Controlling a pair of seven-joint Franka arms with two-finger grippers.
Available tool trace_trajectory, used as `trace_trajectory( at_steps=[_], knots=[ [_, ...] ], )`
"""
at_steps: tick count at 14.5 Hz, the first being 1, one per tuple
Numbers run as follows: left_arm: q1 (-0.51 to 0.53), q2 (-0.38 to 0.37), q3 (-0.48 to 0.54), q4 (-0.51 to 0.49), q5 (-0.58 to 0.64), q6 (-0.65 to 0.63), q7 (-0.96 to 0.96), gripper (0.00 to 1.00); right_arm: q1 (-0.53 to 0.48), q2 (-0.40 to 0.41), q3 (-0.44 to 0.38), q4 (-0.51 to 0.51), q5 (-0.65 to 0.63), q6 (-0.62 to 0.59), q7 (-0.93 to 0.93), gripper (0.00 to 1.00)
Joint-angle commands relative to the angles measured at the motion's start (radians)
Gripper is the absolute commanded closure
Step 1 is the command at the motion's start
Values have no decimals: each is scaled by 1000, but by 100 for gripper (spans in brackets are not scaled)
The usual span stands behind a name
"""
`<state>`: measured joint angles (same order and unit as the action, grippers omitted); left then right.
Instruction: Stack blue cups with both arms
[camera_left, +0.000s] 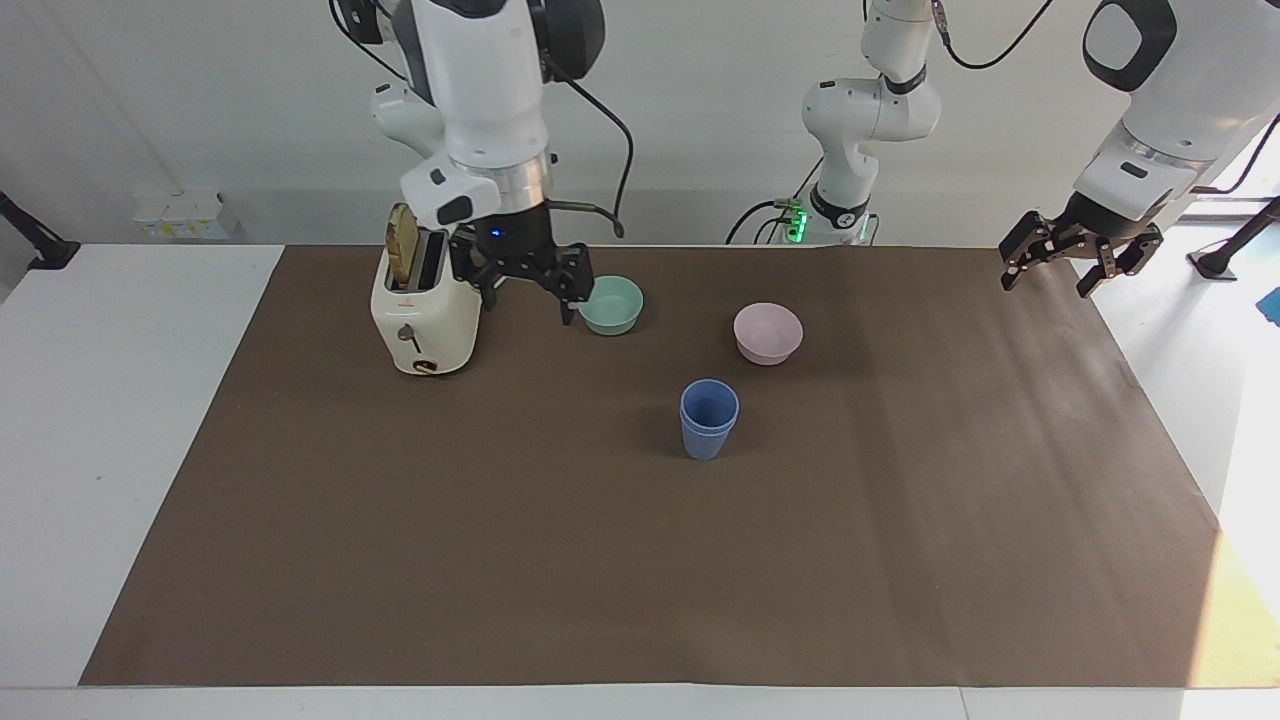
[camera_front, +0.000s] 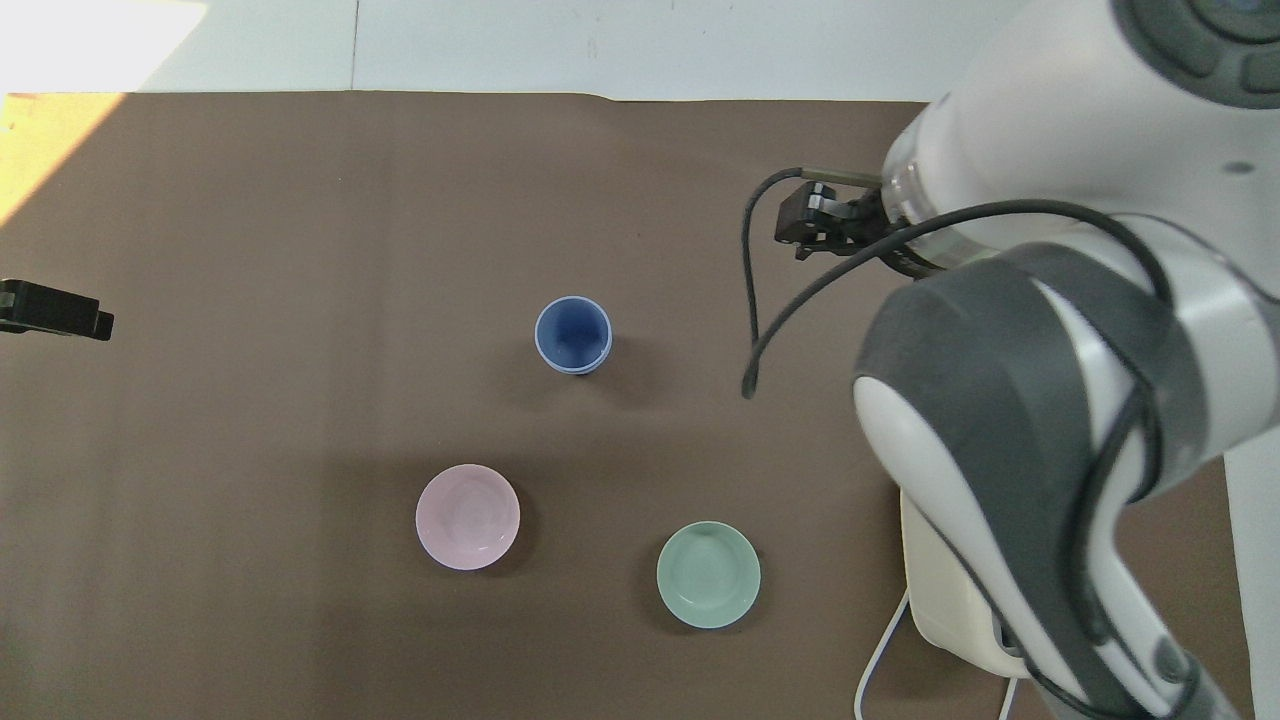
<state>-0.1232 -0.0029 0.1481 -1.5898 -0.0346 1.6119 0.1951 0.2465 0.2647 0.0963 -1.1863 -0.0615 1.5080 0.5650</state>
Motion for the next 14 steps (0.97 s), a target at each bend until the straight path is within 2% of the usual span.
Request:
trace_trajectory(
  at_steps=[1,3,7,10,14],
  knots=[
    [-4,-20,2,-16,19,-4,-3,0,-64,-73,11,-48,8,-38,-111,0],
    [-4,-20,2,-16,19,-4,-5,0,-137,-105,13,-126,12,-6,-244,0],
    [-4,-22,2,-18,19,-7,-6,0,-242,-123,13,-186,32,58,-430,0],
    [-4,-22,2,-16,19,-7,-6,0,-245,-173,13,-307,43,168,-432,0],
    [-6,-22,2,-16,19,-7,-6,0,-254,-188,11,-332,89,172,-341,0]
  ],
)
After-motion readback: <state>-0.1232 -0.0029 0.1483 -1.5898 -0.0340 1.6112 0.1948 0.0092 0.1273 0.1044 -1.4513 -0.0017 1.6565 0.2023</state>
